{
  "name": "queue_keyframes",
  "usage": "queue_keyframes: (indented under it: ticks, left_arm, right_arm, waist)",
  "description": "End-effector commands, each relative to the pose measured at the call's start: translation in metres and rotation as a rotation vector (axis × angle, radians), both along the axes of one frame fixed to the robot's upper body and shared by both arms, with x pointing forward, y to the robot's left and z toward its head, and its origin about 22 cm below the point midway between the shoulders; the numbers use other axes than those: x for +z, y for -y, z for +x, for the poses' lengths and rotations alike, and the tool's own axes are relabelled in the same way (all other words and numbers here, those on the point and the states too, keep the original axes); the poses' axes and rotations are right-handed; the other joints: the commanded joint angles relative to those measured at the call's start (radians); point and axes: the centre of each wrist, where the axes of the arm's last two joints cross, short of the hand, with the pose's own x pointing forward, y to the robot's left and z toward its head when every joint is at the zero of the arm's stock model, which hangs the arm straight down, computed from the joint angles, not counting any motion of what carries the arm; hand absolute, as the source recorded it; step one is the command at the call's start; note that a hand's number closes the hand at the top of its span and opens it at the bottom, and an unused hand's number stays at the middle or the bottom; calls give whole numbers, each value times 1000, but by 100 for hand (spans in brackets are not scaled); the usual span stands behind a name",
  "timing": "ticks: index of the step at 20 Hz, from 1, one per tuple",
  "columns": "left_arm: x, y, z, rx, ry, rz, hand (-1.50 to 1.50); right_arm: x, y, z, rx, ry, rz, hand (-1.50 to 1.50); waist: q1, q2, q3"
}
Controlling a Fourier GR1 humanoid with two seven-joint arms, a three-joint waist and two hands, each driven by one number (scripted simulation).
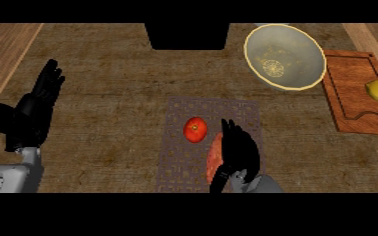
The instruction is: Pick the sweet potato from the placemat and place it in the bowl
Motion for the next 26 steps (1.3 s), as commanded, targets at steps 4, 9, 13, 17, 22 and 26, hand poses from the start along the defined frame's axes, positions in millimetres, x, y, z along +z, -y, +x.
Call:
queue_keyframes:
  ticks: [4,9,13,17,22,26]
  left_arm:
    - [12,-5,-9,-16,-1,13,0]
    - [-16,4,2,-5,-7,1,0]
    - [7,-10,2,-5,-8,8,0]
    - [12,13,8,-3,-1,5,0]
    - [1,0,5,-31,13,7,0]
    - [10,6,14,-11,6,8,0]
  right_arm:
    - [-7,-8,1,-107,-57,-11,-150]
    - [-39,4,14,-7,-56,46,150]
    - [-44,16,33,-19,-15,78,150]
    - [-54,-10,22,-26,25,44,150]
    - [-28,9,43,450,101,20,150]
    - [-1,25,61,751,217,-21,150]
  waist:
    - [3,-1,0]
    - [-3,1,0]
    - [0,2,0]
    - [7,2,1]
    - [25,9,0]
    - [14,6,1]
